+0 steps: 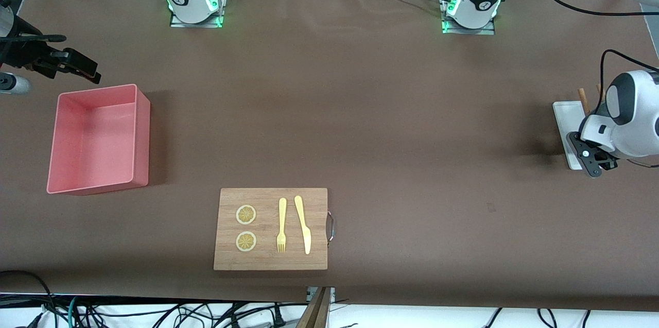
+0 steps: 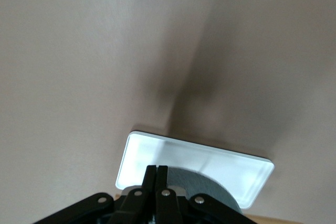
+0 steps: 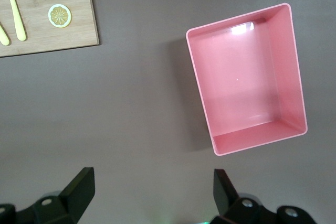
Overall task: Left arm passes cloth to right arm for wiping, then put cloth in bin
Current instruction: 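Grasp the grey cloth with the left gripper and lift it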
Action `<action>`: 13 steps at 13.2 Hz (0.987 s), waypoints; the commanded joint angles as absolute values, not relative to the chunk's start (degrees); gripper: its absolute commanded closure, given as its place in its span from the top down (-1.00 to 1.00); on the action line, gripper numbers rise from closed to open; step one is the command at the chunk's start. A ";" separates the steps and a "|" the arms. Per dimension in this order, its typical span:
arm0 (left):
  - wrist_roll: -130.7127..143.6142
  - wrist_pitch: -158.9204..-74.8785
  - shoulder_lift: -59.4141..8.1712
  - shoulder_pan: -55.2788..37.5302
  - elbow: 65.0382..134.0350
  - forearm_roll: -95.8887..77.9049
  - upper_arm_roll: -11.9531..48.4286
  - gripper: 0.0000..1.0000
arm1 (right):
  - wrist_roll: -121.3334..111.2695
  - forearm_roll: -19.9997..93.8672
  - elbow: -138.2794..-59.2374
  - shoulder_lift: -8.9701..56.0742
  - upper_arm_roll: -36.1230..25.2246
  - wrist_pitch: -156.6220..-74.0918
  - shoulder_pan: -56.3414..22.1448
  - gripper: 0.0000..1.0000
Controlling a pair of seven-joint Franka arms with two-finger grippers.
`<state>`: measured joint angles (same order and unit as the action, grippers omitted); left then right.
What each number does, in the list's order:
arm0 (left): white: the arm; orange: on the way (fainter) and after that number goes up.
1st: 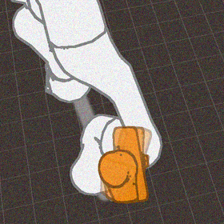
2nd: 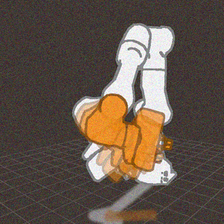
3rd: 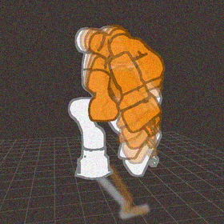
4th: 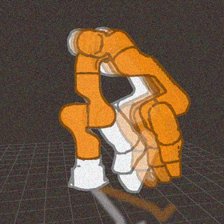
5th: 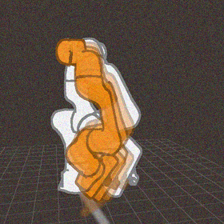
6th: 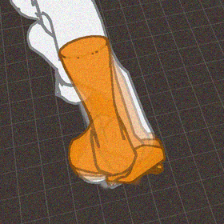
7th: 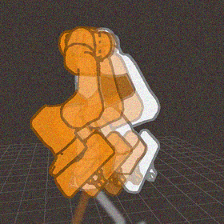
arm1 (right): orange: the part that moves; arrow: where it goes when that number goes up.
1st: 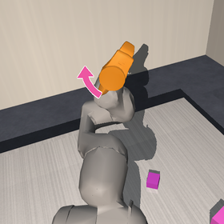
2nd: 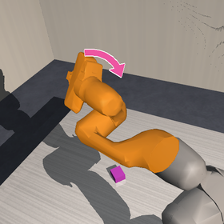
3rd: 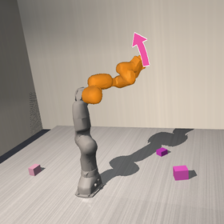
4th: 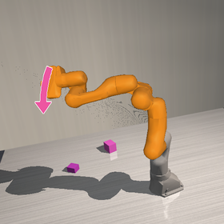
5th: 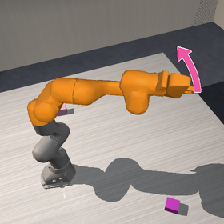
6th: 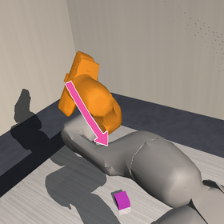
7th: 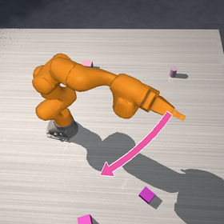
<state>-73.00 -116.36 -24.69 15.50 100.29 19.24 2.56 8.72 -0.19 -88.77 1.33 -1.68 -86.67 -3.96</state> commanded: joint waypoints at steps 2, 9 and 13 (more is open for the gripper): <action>-71.56 -103.22 -24.35 15.47 90.72 14.00 6.85 -1.00 | 8.44 0.70 -89.83 0.17 -1.85 -86.48 -3.78 1.00; -48.03 -91.06 -22.41 15.47 85.96 -3.76 17.29 -1.00 | -6.10 2.55 -86.76 1.67 -1.32 -78.22 -4.04 1.00; -32.90 -92.19 -22.94 15.12 85.52 -14.21 24.94 -1.00 | -24.83 12.80 -86.13 2.90 -1.67 -78.93 -3.69 1.00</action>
